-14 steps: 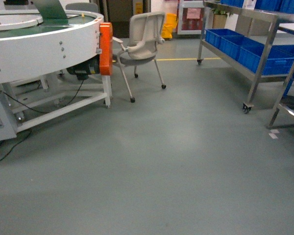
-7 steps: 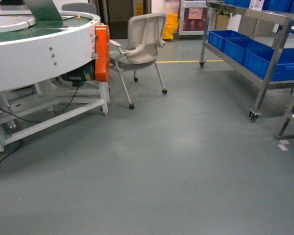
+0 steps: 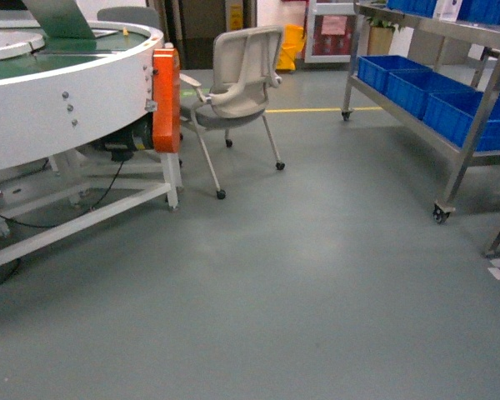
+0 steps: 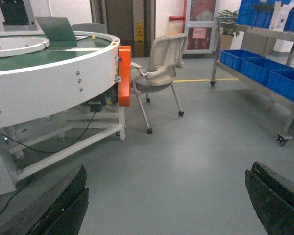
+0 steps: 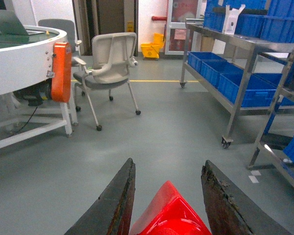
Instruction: Pick red block from blue box to shelf
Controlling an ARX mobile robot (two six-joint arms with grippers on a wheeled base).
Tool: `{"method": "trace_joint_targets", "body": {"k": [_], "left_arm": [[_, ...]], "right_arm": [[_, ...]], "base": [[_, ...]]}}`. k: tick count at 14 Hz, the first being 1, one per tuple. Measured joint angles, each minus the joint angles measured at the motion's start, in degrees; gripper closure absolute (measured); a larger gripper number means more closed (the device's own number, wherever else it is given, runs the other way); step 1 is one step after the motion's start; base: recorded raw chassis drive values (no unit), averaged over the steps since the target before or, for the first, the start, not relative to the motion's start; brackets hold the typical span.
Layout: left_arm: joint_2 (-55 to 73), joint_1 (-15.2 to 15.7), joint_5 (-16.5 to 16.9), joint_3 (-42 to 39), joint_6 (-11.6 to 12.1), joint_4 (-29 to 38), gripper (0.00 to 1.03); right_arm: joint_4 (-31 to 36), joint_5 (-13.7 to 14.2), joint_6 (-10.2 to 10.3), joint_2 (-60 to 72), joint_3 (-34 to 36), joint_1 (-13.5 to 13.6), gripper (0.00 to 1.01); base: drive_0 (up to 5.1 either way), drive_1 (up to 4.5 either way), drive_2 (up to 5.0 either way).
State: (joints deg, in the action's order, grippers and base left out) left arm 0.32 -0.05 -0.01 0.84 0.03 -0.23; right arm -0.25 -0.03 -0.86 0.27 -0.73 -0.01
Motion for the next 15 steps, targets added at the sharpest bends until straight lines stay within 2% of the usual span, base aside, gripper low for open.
{"method": "trace_joint_targets", "body": {"k": [15], "left_arm": [[0.0,0.0,-0.02,0.0,0.0,0.04,0.05]], "right_arm": [[0.02,0.0,0.02,0.0,0.0,0.0,0.66]], "base": [[0.0,4.22,-4.3]]}}
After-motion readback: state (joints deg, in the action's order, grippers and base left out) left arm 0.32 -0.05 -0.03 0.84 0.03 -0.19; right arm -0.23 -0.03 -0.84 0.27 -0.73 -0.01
